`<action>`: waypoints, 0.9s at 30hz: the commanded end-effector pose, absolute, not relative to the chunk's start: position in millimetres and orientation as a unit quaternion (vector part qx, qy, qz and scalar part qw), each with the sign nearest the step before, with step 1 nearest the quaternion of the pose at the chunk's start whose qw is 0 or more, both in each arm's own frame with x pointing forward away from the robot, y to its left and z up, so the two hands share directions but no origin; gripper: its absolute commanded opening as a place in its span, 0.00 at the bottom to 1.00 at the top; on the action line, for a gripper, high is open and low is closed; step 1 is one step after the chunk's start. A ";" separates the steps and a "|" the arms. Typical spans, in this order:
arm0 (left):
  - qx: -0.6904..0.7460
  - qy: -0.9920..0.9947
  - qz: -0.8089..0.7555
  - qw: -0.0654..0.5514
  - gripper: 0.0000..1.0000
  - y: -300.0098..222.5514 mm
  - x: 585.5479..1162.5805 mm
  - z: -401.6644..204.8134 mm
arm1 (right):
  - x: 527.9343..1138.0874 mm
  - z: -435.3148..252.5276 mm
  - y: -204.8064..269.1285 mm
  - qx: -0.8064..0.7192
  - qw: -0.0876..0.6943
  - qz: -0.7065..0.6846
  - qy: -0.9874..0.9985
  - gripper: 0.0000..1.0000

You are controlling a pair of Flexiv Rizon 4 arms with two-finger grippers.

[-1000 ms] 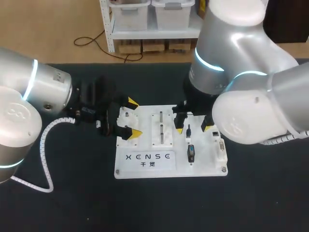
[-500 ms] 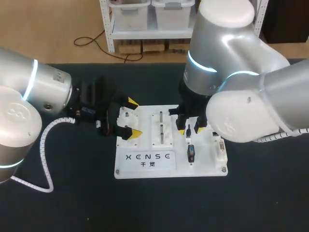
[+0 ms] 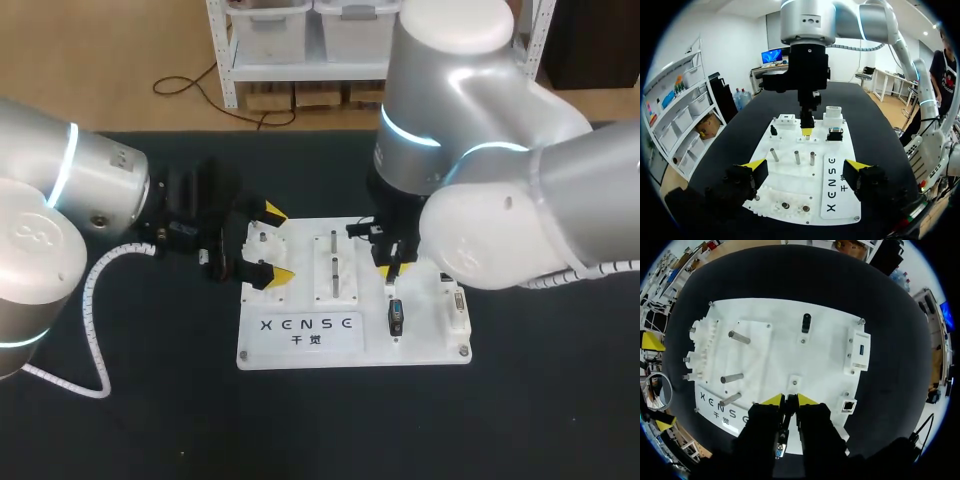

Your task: Insert the Ethernet cable into its matching sockets.

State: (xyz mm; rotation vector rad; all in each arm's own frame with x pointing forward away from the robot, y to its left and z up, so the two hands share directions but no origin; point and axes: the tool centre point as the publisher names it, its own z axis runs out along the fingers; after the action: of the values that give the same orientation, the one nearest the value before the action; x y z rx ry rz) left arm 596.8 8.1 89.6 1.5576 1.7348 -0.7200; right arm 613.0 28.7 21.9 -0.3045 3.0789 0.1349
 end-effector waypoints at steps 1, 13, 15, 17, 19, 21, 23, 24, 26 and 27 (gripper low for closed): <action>0.599 0.667 -0.278 0.346 1.00 8.9 596.4 88.5 | 611.4 33.4 27.4 -0.100 0.023 0.044 0.994 0.00; 0.599 0.667 -0.278 0.346 1.00 8.9 596.4 88.5 | 609.9 61.8 1.8 -0.080 0.033 0.042 0.995 0.00; 0.599 0.667 -0.278 0.346 1.00 8.9 596.4 88.5 | 610.6 60.8 -8.1 -0.069 0.033 0.036 0.996 0.00; 0.599 0.667 -0.278 0.346 1.00 8.9 596.4 88.5 | 609.8 61.2 -14.3 -0.063 0.033 0.034 0.997 0.00; 0.599 0.667 -0.278 0.346 1.00 8.9 596.4 88.5 | 609.5 57.0 -23.3 -0.055 0.031 0.029 0.998 0.00; 0.599 0.667 -0.278 0.346 1.00 8.9 596.4 88.5 | 608.4 54.3 -29.4 -0.048 0.030 0.026 0.998 0.00; 0.599 0.667 -0.278 0.346 1.00 8.9 596.4 88.5 | 607.6 51.5 -34.5 -0.043 0.028 0.023 0.998 0.00; 0.599 0.667 -0.278 0.346 1.00 8.9 596.4 88.5 | 607.5 50.3 -36.5 -0.042 0.027 0.022 0.999 0.00; 0.599 0.667 -0.278 0.346 1.00 8.9 596.4 88.5 | 607.3 48.7 -39.8 -0.038 0.026 0.020 0.999 0.00; 0.599 0.667 -0.278 0.346 1.00 8.9 596.4 88.5 | 607.4 48.2 -40.6 -0.037 0.026 0.020 0.999 0.00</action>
State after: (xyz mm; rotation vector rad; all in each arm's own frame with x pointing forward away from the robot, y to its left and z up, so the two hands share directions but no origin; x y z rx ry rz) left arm 596.8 8.1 89.7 1.5576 1.7348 -0.7200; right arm 610.0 -37.2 49.7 -0.1170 3.0970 0.0554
